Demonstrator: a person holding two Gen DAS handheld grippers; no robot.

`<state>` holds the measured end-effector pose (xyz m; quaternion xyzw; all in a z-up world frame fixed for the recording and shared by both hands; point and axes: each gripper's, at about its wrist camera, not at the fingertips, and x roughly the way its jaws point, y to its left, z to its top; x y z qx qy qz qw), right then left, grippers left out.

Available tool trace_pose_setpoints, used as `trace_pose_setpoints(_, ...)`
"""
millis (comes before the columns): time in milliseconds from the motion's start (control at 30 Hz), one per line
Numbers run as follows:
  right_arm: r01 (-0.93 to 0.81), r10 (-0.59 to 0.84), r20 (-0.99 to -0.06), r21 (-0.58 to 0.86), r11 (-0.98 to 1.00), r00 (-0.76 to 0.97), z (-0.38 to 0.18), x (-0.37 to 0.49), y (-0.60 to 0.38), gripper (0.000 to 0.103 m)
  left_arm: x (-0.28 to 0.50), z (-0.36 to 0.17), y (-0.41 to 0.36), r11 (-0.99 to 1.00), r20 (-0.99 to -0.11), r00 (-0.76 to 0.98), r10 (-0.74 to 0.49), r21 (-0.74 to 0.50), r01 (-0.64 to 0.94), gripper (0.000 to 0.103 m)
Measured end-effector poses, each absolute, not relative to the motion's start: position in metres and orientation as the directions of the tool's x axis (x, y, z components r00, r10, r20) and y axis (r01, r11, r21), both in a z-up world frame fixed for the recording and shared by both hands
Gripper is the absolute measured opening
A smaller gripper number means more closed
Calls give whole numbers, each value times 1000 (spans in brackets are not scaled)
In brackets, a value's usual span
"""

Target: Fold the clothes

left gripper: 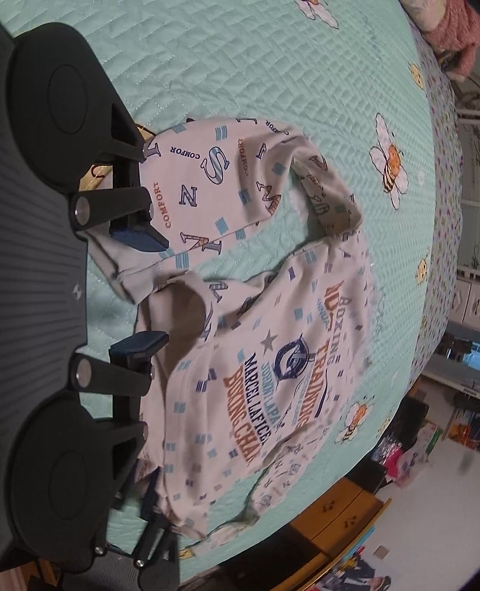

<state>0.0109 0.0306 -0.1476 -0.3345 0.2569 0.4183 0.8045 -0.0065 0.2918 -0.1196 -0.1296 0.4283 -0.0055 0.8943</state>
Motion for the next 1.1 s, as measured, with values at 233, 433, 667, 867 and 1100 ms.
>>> trace_pose_setpoints(233,-764,653,-632,144,629,418,-127,49,-26,4,-2,-119,282,989,-758,648,-73,-141,-53,50)
trace_pose_setpoints(433,-720,655,-637,219,659,406,-130,50,-41,4,6,-124,274,990,-761,644,-77,-133,-40,50)
trace_pose_setpoints(667,-688,632,-672,247,683,386,-140,46,-43,6,18,-128,259,998,-760,648,-60,-59,24,51)
trace_pose_setpoints(867,-640,634,-677,306,705,374,-146,50,-49,6,25,-130,260,991,-727,676,-119,-132,33,1)
trace_pose_setpoints(1100,-589,715,-609,454,669,342,-140,57,-60,9,6,-94,286,938,-631,744,-218,-347,-19,1)
